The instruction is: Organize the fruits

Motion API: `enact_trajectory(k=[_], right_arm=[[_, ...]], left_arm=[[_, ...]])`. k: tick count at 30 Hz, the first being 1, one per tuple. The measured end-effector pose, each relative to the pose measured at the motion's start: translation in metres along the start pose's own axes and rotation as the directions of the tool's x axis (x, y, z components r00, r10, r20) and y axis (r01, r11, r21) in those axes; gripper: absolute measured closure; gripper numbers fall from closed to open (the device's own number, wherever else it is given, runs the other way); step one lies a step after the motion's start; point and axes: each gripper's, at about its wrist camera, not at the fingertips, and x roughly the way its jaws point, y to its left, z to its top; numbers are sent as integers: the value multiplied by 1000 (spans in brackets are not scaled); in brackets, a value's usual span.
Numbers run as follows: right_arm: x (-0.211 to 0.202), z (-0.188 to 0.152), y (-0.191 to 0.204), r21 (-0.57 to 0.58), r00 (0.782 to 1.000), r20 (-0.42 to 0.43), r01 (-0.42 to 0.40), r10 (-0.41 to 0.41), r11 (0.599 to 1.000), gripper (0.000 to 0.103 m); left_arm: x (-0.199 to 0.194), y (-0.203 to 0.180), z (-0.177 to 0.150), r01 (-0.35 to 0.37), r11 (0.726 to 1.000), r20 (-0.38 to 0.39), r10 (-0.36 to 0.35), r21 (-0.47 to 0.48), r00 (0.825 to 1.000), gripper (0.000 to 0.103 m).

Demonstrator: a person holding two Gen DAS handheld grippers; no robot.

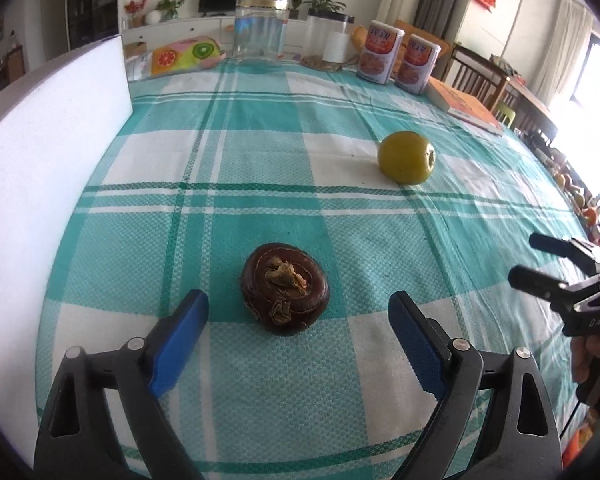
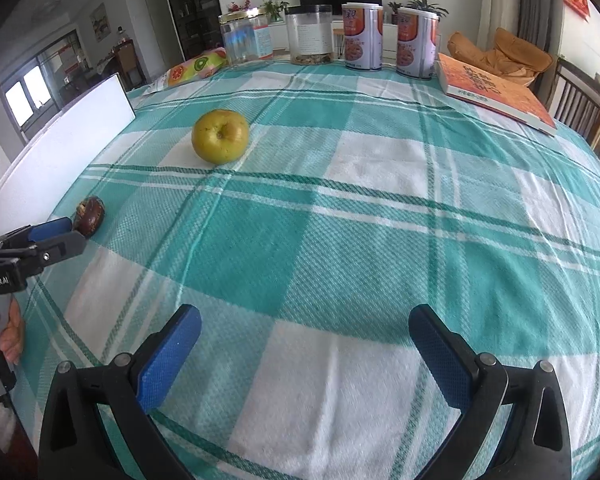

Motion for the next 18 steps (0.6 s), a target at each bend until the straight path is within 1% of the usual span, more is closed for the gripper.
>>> enact_trajectory(k=[1,2,3,5,7,9,10,11,13,14,16,17,18], right_arm=[[4,17,7,-8,999,12,-32,32,999,0],[10,34,13,-13,998,18,-52,52,999,0],[17,51,21,-17,998,26,-58,59,998,0],[31,77,33,-26,996,51,-71,72,997,0],[50,93,41,-22,996,26,-81,82,996,1],[68,100,45,-2,995,-32,-96,96,995,23],[75,101,46,5,994,-60,-91,91,996,51],[76,101,46,12,994,-60,-91,92,996,52],[71,101,50,3,996,-56,-65,65,998,52],[64,102,53,6,996,-48,-74,74,997,52],[45,106,68,16,990,-29,-136,136,991,52],[34,109,83,4,984,-23,-177,177,984,52],[24,113,102,-17,975,-19,-221,221,975,52]], left_arm=[[4,-3,3,-43,999,-11,43,12,999,36],[5,-5,4,-80,997,-6,80,18,997,43],[5,-4,5,-78,997,-7,78,13,997,56],[2,1,6,-55,998,-13,55,-19,998,57],[-9,7,3,-45,998,-4,45,-46,999,57],[-27,15,1,-26,997,9,27,-74,1000,57],[-38,20,0,-9,995,19,11,-96,1000,57],[-51,25,0,13,992,31,-9,-123,999,57],[-82,37,-1,69,982,62,-59,-177,996,57],[-100,45,-1,97,975,80,-83,-202,993,57],[-138,65,0,145,959,128,-117,-245,985,57],[-157,77,2,152,953,151,-115,-262,982,57],[-173,91,4,142,950,169,-97,-277,981,57]])
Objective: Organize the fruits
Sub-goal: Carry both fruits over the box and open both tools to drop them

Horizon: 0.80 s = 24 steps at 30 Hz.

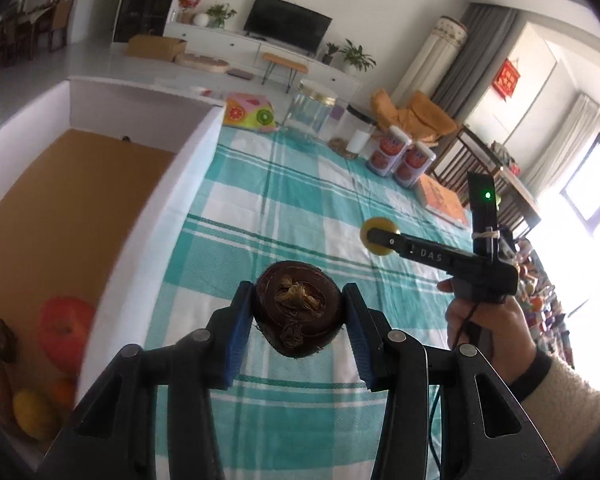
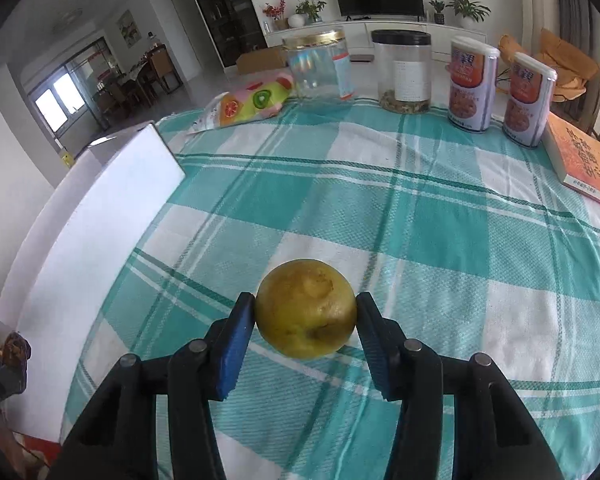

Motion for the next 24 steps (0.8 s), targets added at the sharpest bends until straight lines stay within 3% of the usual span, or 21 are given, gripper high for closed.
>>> enact_trajectory(k=[3,7,9,12,16,18,19,20,21,24], right_arm=[[-7,12,80,-96,990,-17,-141,140,985,52],[4,16,193,-239,962,-84,-274,261,932,52],[23,14,243,-327,964,-121,-263,235,908,52],[61,7,294,-403,967,-211,-220,144,888,52],[98,-5,322,-474,956,-292,-162,19,866,50],[94,-3,321,-456,963,-269,-156,31,876,46],[88,0,318,-442,966,-256,-156,42,884,36],[81,3,315,-422,968,-244,-165,63,891,25],[71,7,312,-407,971,-225,-172,84,897,20],[36,15,310,-412,984,-142,-157,108,898,7]], left_arm=[[-34,42,19,-114,993,36,116,-35,993,57],[-31,112,27,-317,943,-34,315,-100,948,57],[-20,141,22,-388,913,-99,378,-124,921,57],[-6,164,7,-433,888,-193,403,-153,895,56],[-6,167,-6,-475,867,-224,438,-153,871,43],[-14,165,-9,-463,872,-203,430,-160,880,32],[-21,163,-12,-478,864,-184,449,-157,874,27],[-29,160,-13,-504,852,-152,484,-144,862,26],[-37,154,-13,-535,835,-109,525,-126,844,22],[-64,128,-14,-629,772,48,634,-87,772,6]])
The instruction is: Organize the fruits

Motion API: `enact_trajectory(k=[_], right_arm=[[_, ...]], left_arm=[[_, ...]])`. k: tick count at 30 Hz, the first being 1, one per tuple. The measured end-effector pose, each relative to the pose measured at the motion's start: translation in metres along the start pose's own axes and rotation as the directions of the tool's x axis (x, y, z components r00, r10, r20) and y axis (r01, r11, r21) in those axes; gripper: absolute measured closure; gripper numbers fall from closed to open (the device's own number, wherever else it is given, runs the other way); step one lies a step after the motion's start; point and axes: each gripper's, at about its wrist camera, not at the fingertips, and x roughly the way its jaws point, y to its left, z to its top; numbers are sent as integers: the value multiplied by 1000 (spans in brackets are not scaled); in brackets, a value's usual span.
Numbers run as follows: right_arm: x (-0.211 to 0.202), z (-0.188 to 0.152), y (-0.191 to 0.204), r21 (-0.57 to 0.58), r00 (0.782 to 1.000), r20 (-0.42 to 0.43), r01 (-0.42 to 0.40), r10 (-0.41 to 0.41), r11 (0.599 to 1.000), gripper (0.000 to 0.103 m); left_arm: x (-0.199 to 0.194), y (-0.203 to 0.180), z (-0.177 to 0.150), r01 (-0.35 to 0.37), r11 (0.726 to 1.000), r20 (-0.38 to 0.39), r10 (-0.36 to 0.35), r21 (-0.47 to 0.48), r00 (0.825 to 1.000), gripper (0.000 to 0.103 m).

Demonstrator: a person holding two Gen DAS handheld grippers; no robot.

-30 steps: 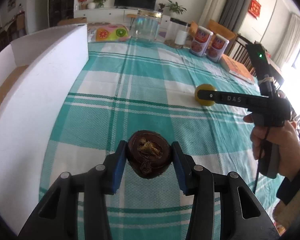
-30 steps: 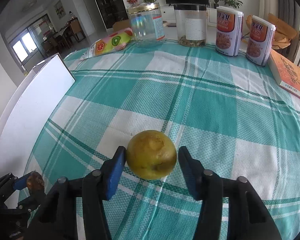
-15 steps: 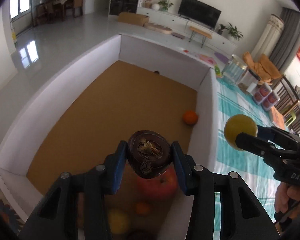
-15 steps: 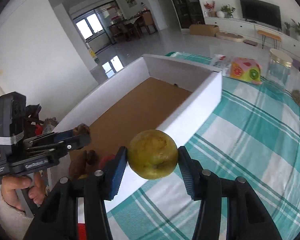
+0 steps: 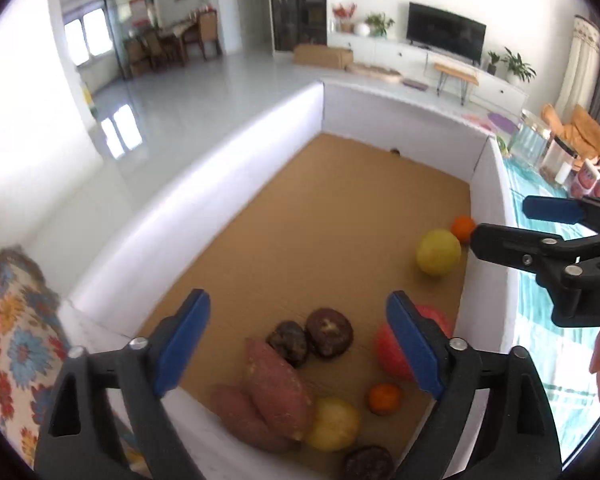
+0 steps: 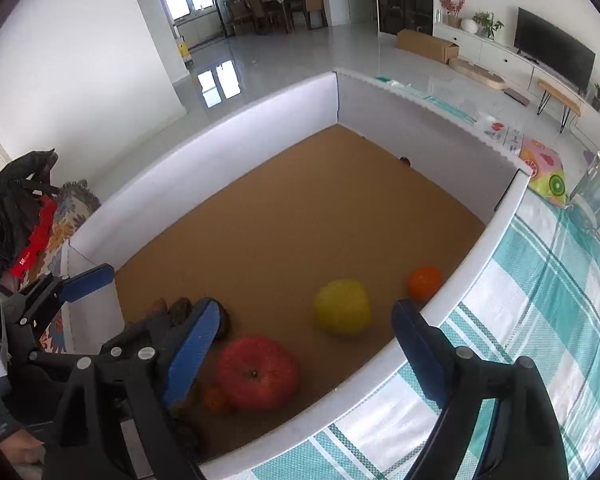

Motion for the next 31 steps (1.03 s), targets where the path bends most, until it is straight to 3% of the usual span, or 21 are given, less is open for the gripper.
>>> enact_trajectory(k=[1,3,6,12,19,31], right_arm=[[-11,0,2,-5,1000,25,8,-8,1000,0],[-27,-2,4,-8,999,44,27,-26,1000,0],[-36,-7,7,10,998,0,57,-57,998,0],[-39,-15,16,23,995,-65,79,-78,997,0],[-38,-18,34,-43,991,-60,120,-123,992,0],[-24,-20,40,-47,990,-74,116,-119,992,0]], left_arm=[[-13,-1,-1,-36,999,51,36,3,998,4],[-32,-2,0,-103,995,111,103,0,988,2],[-42,1,-2,-149,988,99,153,-39,983,1],[-32,25,-4,-89,992,-36,86,-91,996,1],[-39,29,-7,-104,989,-35,101,-102,994,1],[-39,38,-10,-89,987,-46,84,-133,995,1]])
